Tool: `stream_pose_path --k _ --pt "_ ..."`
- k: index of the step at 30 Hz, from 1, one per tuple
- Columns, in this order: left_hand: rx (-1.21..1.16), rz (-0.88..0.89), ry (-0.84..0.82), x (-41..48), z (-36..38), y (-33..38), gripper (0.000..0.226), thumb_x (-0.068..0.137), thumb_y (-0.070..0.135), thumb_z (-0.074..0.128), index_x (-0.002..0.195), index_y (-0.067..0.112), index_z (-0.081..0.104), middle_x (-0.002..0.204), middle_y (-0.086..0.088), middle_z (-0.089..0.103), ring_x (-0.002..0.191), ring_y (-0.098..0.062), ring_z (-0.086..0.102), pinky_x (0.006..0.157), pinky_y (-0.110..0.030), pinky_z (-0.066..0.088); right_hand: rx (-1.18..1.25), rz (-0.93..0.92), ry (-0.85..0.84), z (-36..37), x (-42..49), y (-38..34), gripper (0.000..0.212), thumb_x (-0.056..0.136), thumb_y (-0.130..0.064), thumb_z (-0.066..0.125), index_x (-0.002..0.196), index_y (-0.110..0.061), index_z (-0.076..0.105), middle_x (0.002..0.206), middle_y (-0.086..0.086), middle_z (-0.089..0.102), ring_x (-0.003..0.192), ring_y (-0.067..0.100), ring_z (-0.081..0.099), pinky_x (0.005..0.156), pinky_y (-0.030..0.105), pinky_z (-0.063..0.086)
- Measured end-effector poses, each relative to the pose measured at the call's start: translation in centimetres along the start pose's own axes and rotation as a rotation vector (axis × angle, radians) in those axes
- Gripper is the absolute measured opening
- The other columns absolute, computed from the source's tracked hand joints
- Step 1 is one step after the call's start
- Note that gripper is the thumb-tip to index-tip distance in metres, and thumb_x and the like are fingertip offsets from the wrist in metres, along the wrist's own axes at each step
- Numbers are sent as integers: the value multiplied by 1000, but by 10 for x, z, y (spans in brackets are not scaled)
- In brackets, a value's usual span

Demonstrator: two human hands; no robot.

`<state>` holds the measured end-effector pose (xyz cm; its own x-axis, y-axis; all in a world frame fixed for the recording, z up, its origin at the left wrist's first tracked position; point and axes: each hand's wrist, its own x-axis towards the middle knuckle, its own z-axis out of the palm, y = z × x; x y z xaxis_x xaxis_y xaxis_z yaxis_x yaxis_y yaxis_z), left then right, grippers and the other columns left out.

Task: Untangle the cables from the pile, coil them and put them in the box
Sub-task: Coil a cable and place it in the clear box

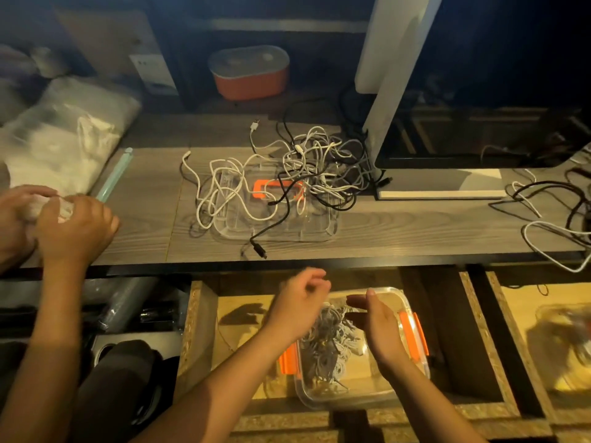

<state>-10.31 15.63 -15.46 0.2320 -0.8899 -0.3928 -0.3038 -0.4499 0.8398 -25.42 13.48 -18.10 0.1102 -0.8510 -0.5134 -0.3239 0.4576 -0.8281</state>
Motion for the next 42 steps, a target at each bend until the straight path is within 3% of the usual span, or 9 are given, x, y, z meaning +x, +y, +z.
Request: stream_pose_path --k 5,8,12,18,26,32,36,39,42 --pt "530 139 502 27 -70 22 26 94 35 50 118 26 55 112 7 55 103 -13 51 76 -26 40 -40 -96 -110 6 0 -47 27 99 -30 42 93 -16 64 93 10 66 89 25 63 78 38 50" --pt "753 -33 329 46 -88 4 42 92 34 53 131 22 43 129 -3 46 117 -24 46 86 -37 46 -128 -156 -152 14 2 -64 19 97 -26 48 92 -16 64 89 5 66 86 18 64 84 40 51" --pt "445 -87 231 41 -75 -10 43 93 15 51 135 23 42 100 0 58 86 -18 58 71 -33 51 -107 -141 -203 22 3 -74 15 95 -22 52 92 -14 65 86 4 66 85 20 65 84 40 51" --pt "314 387 166 -6 -23 -8 31 92 11 55 119 24 63 106 6 65 96 -4 56 78 -8 38 88 -34 -212 25 9 -87 24 98 -25 47 99 -5 61 92 10 62 81 21 59 74 35 48" --pt "580 927 -32 7 -13 -5 33 78 14 48 98 24 71 84 7 67 90 -11 48 76 -26 41 565 282 -523 4 23 -105 32 92 -41 42 107 -15 51 111 12 63 102 24 57 89 37 42" --pt "482 950 -124 16 -15 3 28 81 26 58 108 19 62 98 4 60 96 -11 51 84 -26 44 482 169 -377 2 34 -123 10 90 -10 56 97 -10 63 63 1 55 62 14 52 65 28 41" --pt "-75 672 53 21 -14 8 27 83 31 56 110 27 60 114 13 60 111 -3 55 94 -19 43 172 -60 -230 -18 46 -120 16 90 -20 61 88 -5 67 56 -2 46 53 12 41 55 27 34" --pt "66 692 342 49 -5 24 28 84 16 51 109 17 64 110 5 62 110 -4 52 98 -16 39 -241 -178 -213 -28 53 -118 23 90 -23 62 87 -2 68 63 2 56 58 14 47 57 27 40" --pt "198 662 217 80 0 47 42 76 9 52 117 9 62 122 -4 61 117 -12 48 106 -19 30 -588 -288 -212 -28 57 -116 26 93 -28 56 78 -11 68 73 6 65 66 11 57 66 32 46"
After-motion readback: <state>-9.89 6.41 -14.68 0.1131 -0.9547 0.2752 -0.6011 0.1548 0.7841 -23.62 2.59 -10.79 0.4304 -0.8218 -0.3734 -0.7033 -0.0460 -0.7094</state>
